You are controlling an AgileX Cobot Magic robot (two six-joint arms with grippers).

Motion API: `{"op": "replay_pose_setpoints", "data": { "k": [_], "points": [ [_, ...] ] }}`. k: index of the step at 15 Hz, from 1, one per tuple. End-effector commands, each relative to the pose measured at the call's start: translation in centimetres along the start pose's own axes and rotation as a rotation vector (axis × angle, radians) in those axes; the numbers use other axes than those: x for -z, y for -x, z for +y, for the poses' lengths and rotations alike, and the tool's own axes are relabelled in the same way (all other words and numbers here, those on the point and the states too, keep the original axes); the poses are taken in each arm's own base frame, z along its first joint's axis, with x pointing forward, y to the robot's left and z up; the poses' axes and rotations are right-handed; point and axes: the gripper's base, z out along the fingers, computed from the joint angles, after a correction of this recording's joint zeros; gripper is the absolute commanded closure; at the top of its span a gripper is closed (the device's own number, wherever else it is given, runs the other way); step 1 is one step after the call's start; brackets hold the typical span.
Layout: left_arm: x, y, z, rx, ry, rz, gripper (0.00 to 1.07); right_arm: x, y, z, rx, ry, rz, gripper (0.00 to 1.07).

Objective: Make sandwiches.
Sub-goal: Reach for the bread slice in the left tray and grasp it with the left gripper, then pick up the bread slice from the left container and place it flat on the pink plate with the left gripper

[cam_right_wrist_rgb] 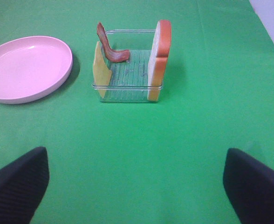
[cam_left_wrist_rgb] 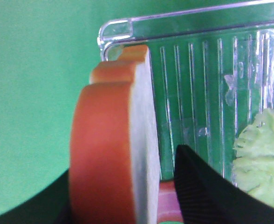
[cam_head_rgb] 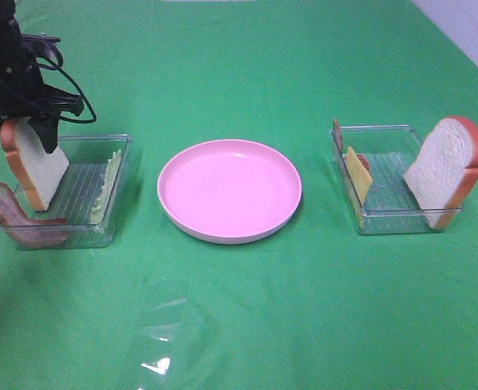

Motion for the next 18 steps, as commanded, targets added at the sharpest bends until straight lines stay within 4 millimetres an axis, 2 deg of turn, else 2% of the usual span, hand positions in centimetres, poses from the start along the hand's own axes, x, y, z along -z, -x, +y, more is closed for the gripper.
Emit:
{"op": "replay_pose_setpoints", "data": {
  "k": [1,2,3,6,8,12,14,15,16,17,18],
  "points": [
    [0.0,0.0,-0.1,-0.007,0.003,0.002,0.87,0.2,-0.2,0.0,-0.010,0.001,-0.024,0.09],
    [0.0,0.0,-0.2,0.007,0.003,0.000,0.91,0.2,-0.2,0.0,-0.010,0.001,-0.024,0.09],
    [0.0,0.0,-0.2,0.025,0.003,-0.002,1.05,0.2,-0.2,0.0,-0.010,0.001,-0.024,0.09],
    [0.1,0.0,-0.2,0.030,0.003,-0.005,1.07,0.2,-0.2,0.0,-0.010,0.001,-0.024,0.09],
    [0.8,0.1,-0.1,0.032,0.002,-0.024,1.07,0.2,-0.2,0.0,-0.010,0.001,-0.024,0.09],
    [4.0,-0.3,0.0,0.044,-0.002,-0.072,1.07,0.2,-0.2,0.0,-0.010,0.001,-0.024,0.09],
    [6.3,-0.6,0.1,0.051,-0.009,-0.115,1.07,0.2,-0.2,0.0,-0.010,0.001,-0.024,0.09],
    [7.7,-0.9,0.2,0.054,-0.016,-0.136,1.07,0.2,-0.2,0.0,-0.010,0.001,-0.024,0.09],
    [10.7,-1.7,0.1,0.065,-0.049,-0.190,1.07,0.2,-0.2,0.0,-0.010,0.001,-0.024,0.09],
    [11.3,-1.8,0.0,0.069,-0.063,-0.202,1.07,0.2,-0.2,0.0,-0.010,0.001,-0.024,0.09],
    [12.8,-2.3,0.0,0.070,-0.079,-0.228,1.07,0.2,-0.2,0.0,-0.010,0.001,-0.024,0.09]
  ]
}}
